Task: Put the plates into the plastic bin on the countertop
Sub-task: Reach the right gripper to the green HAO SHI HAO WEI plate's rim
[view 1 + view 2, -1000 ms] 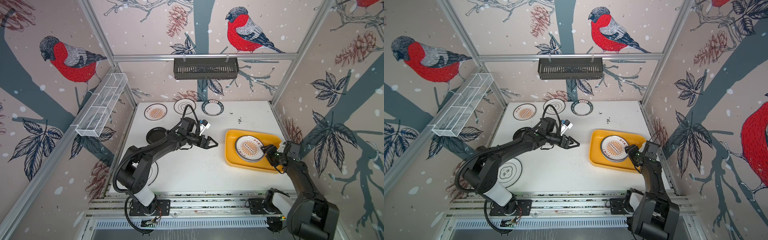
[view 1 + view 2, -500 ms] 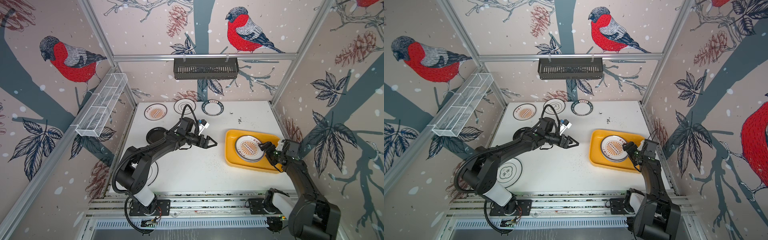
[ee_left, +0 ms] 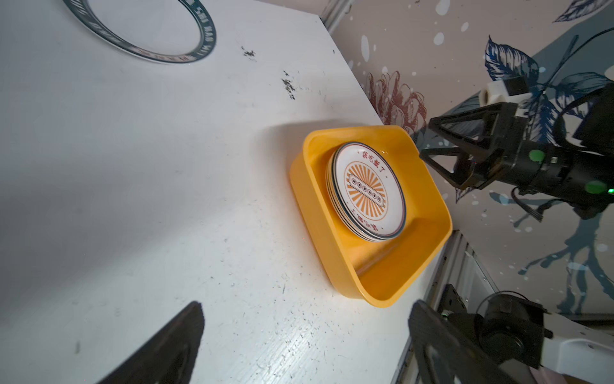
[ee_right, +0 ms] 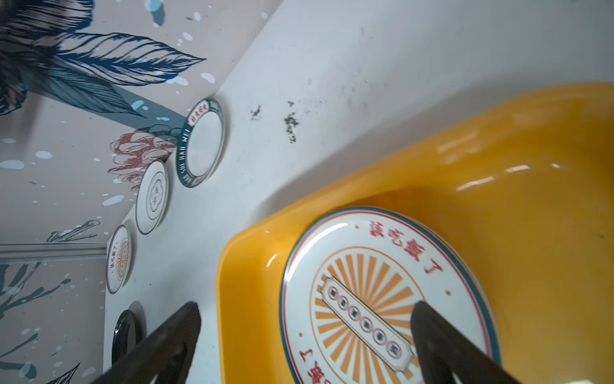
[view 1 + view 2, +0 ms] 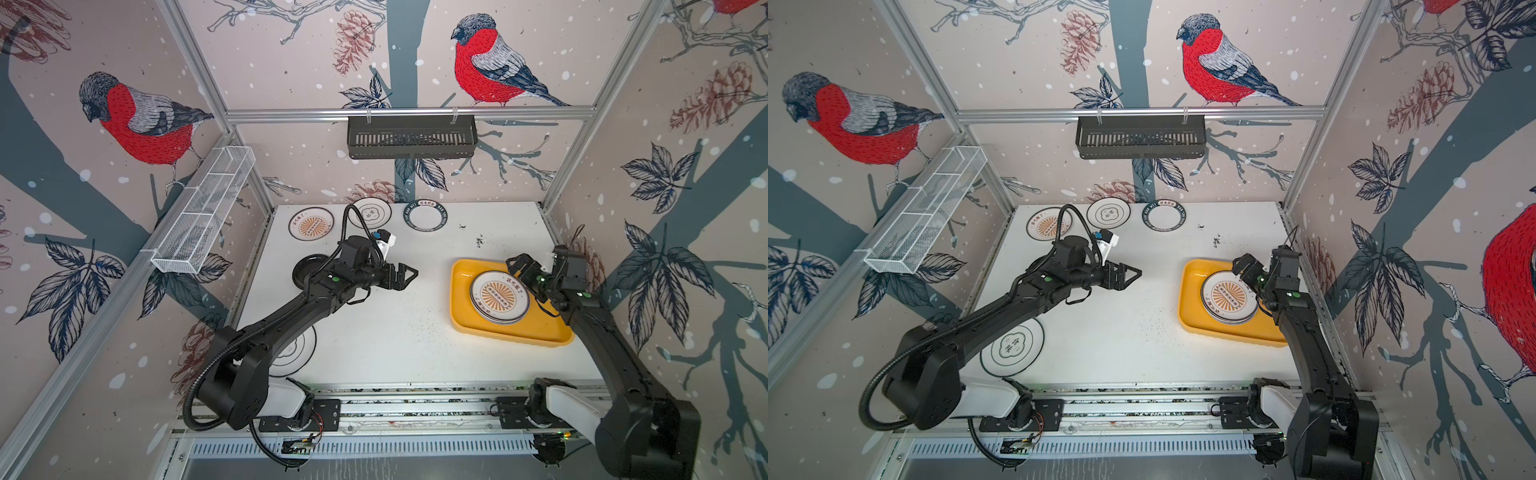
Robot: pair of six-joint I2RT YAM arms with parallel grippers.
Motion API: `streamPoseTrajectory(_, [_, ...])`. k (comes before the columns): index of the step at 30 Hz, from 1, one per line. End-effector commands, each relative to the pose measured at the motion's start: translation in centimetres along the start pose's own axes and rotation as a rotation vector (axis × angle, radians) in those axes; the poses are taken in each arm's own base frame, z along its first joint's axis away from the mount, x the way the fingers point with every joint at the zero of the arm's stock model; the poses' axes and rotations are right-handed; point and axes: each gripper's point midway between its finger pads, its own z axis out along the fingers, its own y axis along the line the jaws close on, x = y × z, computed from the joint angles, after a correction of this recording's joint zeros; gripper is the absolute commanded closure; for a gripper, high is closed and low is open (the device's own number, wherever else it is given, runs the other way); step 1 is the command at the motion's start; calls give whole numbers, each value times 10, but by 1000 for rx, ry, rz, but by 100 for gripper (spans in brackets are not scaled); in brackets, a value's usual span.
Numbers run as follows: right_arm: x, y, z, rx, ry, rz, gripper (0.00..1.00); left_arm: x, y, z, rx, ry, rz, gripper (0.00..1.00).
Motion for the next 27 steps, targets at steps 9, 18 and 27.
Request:
streamPoseTrajectory(9, [-38, 69, 67, 8, -122, -142, 0, -42, 26, -41, -226, -225, 47, 4])
streamPoseTrajectory(18, [-42, 131, 168, -90, -36, -172, 1, -53, 79, -44, -162, -190, -148, 4])
streamPoseTrajectory(27, [-25, 167, 265, -255, 48, -71, 4, -54, 105, -45, -166, -171, -173, 4])
